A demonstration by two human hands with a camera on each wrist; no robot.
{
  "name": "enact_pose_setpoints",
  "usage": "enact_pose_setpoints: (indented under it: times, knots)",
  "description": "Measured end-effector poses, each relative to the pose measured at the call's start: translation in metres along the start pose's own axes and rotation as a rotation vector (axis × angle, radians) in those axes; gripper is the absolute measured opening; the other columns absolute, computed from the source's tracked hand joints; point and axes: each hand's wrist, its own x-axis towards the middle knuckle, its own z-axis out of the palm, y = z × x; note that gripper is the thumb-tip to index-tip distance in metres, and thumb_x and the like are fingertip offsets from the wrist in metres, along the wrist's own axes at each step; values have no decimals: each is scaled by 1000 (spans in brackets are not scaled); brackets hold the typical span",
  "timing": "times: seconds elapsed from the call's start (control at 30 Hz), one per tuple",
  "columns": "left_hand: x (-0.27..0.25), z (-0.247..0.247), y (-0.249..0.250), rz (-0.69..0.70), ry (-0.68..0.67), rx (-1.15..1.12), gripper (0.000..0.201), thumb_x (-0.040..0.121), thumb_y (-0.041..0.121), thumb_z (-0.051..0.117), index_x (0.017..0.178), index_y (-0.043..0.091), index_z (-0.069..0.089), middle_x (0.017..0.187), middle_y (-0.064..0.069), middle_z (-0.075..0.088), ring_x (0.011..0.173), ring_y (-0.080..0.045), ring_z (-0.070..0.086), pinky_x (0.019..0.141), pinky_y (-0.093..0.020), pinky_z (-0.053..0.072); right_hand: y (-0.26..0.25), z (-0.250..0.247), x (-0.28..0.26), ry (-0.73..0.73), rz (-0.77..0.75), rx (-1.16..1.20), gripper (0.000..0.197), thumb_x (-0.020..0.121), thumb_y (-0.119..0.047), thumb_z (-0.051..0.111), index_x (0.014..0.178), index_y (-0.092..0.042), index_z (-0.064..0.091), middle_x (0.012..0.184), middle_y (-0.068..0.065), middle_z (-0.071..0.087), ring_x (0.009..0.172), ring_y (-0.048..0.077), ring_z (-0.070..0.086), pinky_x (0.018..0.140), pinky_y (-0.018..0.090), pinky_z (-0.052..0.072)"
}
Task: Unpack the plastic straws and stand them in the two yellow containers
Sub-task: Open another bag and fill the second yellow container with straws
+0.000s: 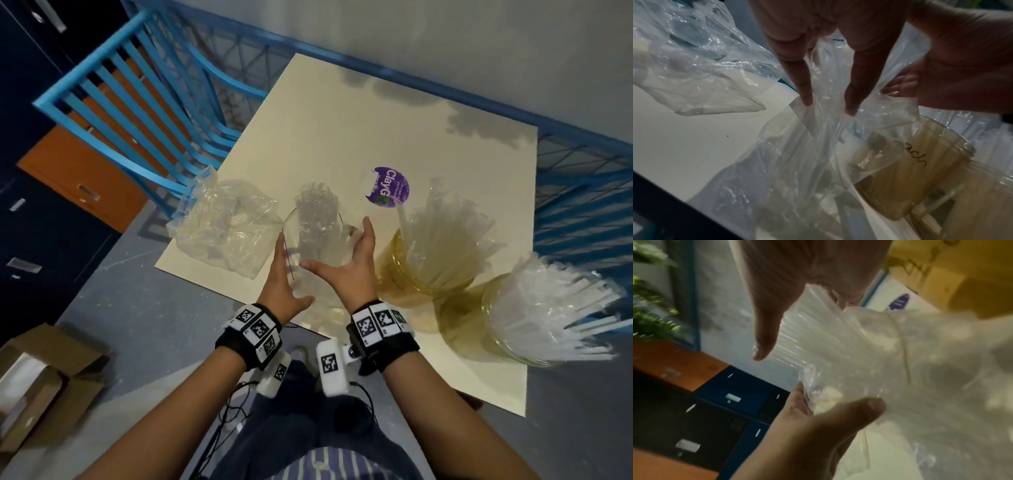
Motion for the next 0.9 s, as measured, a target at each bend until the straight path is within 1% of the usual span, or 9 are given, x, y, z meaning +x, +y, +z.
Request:
enact_pose_setpoints:
  times: [0.07, 0.17, 0.27, 0.33, 0.4, 0.5, 0.73, 0.8, 0.9]
  knots:
    - [0, 5, -2, 15, 7, -9, 127, 62, -6, 78, 146, 32, -10, 145, 5, 26, 131, -14, 36, 102, -42, 44, 6, 10, 3, 0, 15, 14, 113, 52, -17, 91, 142, -18, 21, 133, -2, 40, 125, 8, 37, 105, 22, 33]
    - [-2, 15, -2, 42, 4, -41, 127, 61, -5, 79, 141, 45, -7, 150, 0, 27, 138, -15, 31, 108, -42, 40, 13, 23, 4, 66, 60, 13, 84, 57, -19, 87, 128, -14, 42, 126, 3, 52, 117, 15, 49, 101, 28, 42]
    - [-5, 18, 4, 21, 9, -159, 101, 70, -14, 67, 140, 34, 12, 126, 18, 39, 111, -6, 53, 86, -19, 51, 16, 25, 8, 125, 106, 67, 51, 66, -18, 78, 111, -13, 54, 112, 7, 62, 104, 22, 60, 93, 38, 50]
    - [-6, 10, 7, 45, 65, -195, 77, 76, -12, 58, 126, 39, 28, 116, 11, 46, 95, -9, 58, 73, -15, 51, 15, 21, 12, 97, 72, 79, 35, 69, -9, 72, 99, -18, 57, 102, 8, 65, 94, 22, 63, 83, 34, 52]
    - [-1, -3, 12, 81, 155, -155, 62, 78, -1, 61, 113, 44, 36, 122, 1, 46, 96, -12, 55, 75, -14, 46, 12, 14, 14, 44, 51, 66, 33, 70, -3, 69, 90, -26, 56, 95, 3, 65, 86, 16, 63, 76, 24, 50]
    - [12, -20, 18, 109, 159, -54, 61, 77, 3, 68, 116, 40, 38, 132, 5, 35, 100, -3, 48, 78, -17, 45, 7, 3, 16, -14, 70, 84, 34, 73, 0, 69, 89, -28, 57, 89, -6, 65, 81, 5, 63, 73, 15, 50]
    - [26, -21, 22, 157, 153, 61, 72, 66, -12, 70, 116, 28, 37, 123, 8, 29, 88, -10, 47, 59, -15, 51, -38, -27, 4, 29, 4, 251, 26, 76, 4, 69, 101, 5, 60, 84, -7, 64, 68, -13, 63, 63, 4, 46]
    - [25, -20, 20, 157, 156, 74, 75, 66, -10, 72, 117, 30, 36, 126, 9, 27, 95, -13, 49, 58, -15, 50, -56, -42, -2, 67, -15, 289, 24, 77, 0, 71, 98, -4, 60, 88, -5, 65, 68, -13, 63, 65, 5, 48]
    - [23, -19, 16, 128, 157, 28, 77, 67, -11, 71, 124, 26, 36, 130, 10, 24, 104, -17, 51, 65, -19, 47, -82, -73, -7, 197, -86, 379, 30, 73, -9, 77, 99, 1, 67, 89, 5, 70, 75, 1, 67, 67, 12, 51]
